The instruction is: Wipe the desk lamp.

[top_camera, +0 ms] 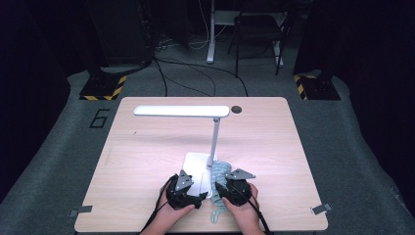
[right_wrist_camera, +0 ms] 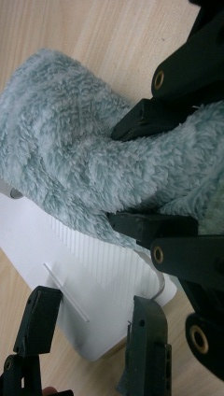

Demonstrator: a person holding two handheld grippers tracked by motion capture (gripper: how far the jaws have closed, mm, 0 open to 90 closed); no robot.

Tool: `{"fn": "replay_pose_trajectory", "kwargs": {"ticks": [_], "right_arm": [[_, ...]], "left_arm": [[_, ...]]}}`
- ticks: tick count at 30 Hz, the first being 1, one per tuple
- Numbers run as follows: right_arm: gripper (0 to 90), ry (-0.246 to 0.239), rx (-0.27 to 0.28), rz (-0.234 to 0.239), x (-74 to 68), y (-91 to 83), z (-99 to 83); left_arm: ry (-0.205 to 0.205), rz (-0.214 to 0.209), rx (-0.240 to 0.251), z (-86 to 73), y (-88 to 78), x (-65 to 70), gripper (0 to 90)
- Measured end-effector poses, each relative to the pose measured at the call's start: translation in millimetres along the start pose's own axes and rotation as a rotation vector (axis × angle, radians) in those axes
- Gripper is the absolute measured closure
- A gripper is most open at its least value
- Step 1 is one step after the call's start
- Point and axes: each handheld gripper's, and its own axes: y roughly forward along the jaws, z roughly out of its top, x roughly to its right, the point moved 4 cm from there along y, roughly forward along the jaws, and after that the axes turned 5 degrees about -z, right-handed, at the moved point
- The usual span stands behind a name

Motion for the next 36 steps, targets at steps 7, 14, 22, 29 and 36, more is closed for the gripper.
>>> {"fn": "replay_pose_trajectory", "kwargs": {"ticks": [7, 14, 22, 29, 36], "right_arm": [[58.2, 0.003, -0.003, 0.005, 0.4, -0.3, 0.0], [57.5, 0.002, -0.001, 0.004, 1.0, -0.2, 0.0], [55.1, 0.022, -0.007, -0.008, 6.2, 2.7, 7.7], [53.6, 0.063, -0.002, -0.02, 13.3, 12.1, 18.8], [56.4, 0.057, 0.002, -0.026, 7.5, 14.2, 15.8]], "left_arm": [[-0.032, -0.011, -0.005, 3.4, -1.6, -4.6, 16.4], [-0.038, 0.014, 0.001, 5.0, 1.0, -5.0, 16.0], [-0.047, 0.01, 0.0, 5.4, 1.2, -5.8, 16.0], [-0.042, 0.026, 0.036, 3.8, 2.5, -7.0, 17.5], [-0.039, 0.028, 0.049, 2.3, 2.5, -6.5, 17.5]]}}
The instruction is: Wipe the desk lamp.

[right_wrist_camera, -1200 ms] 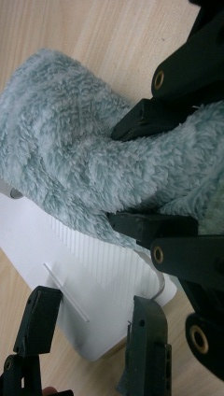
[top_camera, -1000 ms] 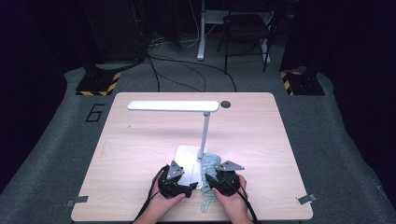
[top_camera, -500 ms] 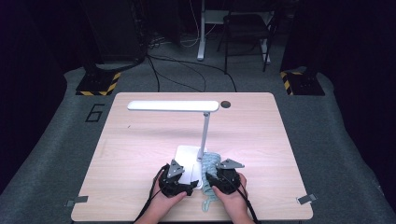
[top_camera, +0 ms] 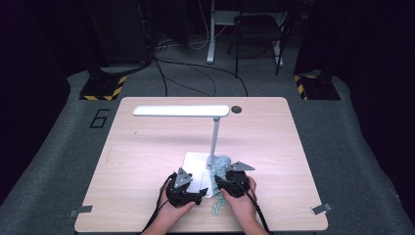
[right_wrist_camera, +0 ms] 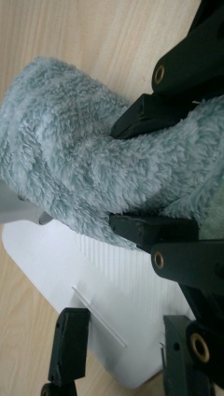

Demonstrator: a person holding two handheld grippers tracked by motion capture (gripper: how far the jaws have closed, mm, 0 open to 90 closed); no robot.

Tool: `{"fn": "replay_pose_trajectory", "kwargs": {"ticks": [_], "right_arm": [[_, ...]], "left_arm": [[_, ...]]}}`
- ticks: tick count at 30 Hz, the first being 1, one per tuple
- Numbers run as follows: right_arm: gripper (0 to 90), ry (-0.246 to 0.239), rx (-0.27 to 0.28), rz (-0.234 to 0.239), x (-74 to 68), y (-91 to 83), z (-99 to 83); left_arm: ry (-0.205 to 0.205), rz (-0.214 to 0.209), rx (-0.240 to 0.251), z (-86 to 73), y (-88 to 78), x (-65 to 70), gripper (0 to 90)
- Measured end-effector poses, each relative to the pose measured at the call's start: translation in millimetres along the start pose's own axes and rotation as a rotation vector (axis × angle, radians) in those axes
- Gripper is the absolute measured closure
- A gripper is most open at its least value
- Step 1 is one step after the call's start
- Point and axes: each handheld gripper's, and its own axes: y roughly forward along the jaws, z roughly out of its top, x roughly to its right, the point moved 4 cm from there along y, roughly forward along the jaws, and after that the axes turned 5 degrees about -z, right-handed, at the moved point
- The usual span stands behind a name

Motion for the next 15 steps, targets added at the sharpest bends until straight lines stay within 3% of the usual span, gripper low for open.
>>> {"fn": "replay_pose_trajectory", "kwargs": {"ticks": [7, 15], "right_arm": [[59.7, -0.029, -0.014, 0.015, -7.7, -8.8, -7.5], [60.6, -0.059, -0.035, 0.072, -26.1, -29.2, -28.3]], "left_arm": [[0.003, -0.002, -0.003, -0.6, -0.7, 0.3, 17.5], [-0.001, 0.008, 0.014, -1.0, 0.3, 0.8, 17.8]]}}
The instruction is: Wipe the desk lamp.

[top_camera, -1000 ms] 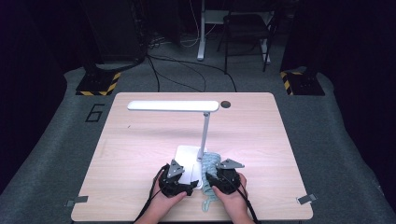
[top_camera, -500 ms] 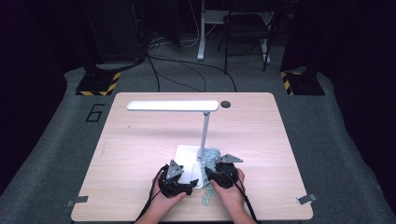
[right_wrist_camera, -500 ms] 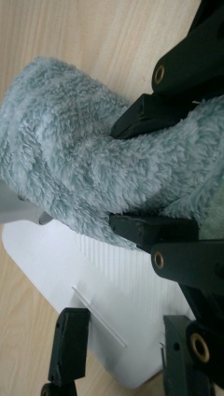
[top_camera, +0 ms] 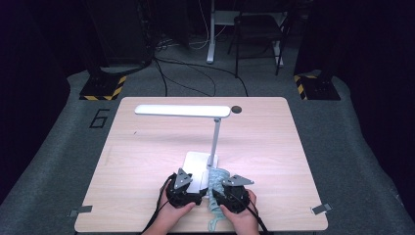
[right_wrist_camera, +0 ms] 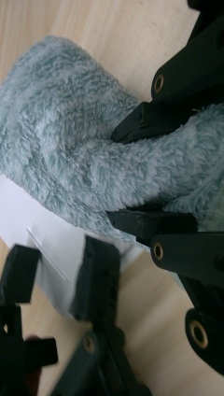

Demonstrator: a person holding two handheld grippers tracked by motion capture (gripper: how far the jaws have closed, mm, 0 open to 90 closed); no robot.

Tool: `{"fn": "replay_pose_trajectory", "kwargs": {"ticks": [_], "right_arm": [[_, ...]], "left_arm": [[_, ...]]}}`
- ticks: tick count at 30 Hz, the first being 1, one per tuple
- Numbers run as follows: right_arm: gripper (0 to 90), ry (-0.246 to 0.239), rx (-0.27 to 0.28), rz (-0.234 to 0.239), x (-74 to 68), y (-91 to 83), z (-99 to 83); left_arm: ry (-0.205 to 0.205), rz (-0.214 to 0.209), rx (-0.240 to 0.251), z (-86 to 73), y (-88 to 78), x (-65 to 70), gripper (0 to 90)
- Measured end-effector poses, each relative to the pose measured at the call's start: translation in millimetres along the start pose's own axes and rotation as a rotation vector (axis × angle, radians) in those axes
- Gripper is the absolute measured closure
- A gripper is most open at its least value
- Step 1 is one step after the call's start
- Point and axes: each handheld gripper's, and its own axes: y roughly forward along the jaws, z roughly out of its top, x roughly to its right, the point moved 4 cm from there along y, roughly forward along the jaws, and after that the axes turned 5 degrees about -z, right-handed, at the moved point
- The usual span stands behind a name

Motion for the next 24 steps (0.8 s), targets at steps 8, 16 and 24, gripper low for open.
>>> {"fn": "replay_pose_trajectory", "kwargs": {"ticks": [8, 16, 24], "right_arm": [[59.2, -0.045, 0.031, -0.033, 4.2, 5.1, 1.4], [57.9, -0.027, 0.046, -0.076, 23.5, 21.0, 16.9], [59.4, 0.028, 0.063, -0.085, 44.6, 10.7, 28.8]], "left_arm": [[0.004, -0.012, -0.011, 0.1, -0.8, -0.5, 17.8], [-0.005, -0.012, 0.004, -0.2, -0.1, -0.5, 18.1], [0.0, -0.016, -0.004, -0.6, -1.6, -0.8, 18.9]]}}
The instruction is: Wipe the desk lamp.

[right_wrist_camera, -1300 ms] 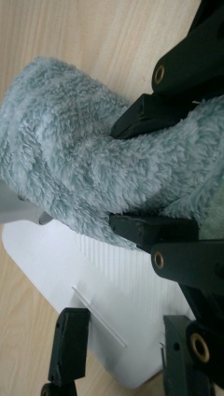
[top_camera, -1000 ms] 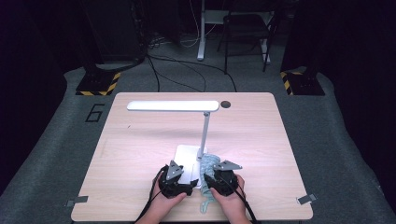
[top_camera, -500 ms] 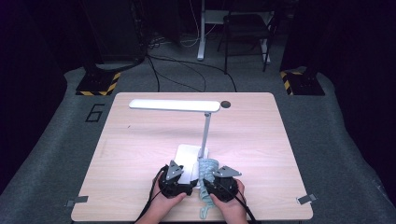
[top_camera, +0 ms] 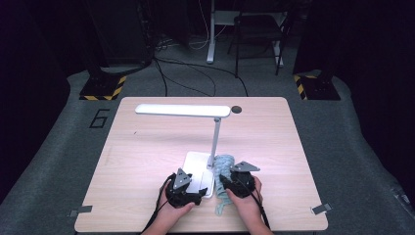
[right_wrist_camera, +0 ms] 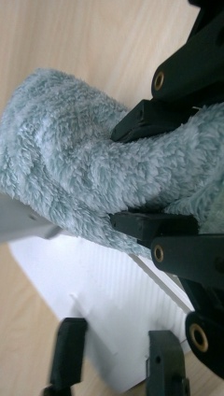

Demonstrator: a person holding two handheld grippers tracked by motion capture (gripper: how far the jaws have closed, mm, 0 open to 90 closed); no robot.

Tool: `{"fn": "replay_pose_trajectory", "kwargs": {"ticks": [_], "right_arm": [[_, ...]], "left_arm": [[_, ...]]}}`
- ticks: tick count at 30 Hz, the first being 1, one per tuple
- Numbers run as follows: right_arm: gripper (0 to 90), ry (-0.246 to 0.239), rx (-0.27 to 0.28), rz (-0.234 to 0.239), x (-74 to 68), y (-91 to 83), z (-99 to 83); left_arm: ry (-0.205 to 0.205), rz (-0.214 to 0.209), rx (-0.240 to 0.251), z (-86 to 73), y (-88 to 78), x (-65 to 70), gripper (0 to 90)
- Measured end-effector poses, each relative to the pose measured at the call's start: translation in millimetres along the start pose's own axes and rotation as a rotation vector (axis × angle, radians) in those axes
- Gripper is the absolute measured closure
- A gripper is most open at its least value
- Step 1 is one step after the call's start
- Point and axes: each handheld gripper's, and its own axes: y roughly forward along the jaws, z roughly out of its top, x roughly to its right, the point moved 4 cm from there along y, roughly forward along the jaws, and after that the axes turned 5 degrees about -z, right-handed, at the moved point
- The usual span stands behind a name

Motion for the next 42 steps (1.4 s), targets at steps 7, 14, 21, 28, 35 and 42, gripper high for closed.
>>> {"fn": "replay_pose_trajectory", "kwargs": {"ticks": [7, 14, 21, 28, 35, 42], "right_arm": [[59.3, 0.054, 0.078, -0.042, 31.8, -37.7, 9.1], [58.3, 0.028, 0.103, -0.143, 67.3, -62.0, -5.8], [57.6, 0.074, 0.037, -0.209, 93.3, -52.2, -29.0], [53.9, 0.12, 0.015, -0.19, 105.3, -43.2, -39.3], [46.7, 0.131, 0.032, -0.19, 106.4, -41.6, -40.6], [36.6, 0.136, 0.043, -0.2, 108.7, -43.2, -40.9]], "left_arm": [[-0.002, 0.0, 0.001, 0.0, 0.1, 0.0, 18.9], [-0.004, 0.008, 0.009, 0.1, 0.7, -0.1, 18.9], [-0.005, 0.006, 0.009, 0.1, 0.7, -0.2, 18.8], [-0.003, -0.008, 0.001, 0.1, -0.2, -0.6, 18.9], [0.007, -0.011, -0.005, 0.1, -0.9, -1.5, 19.0], [0.005, -0.01, -0.004, 0.1, -0.8, -1.5, 19.0]]}}
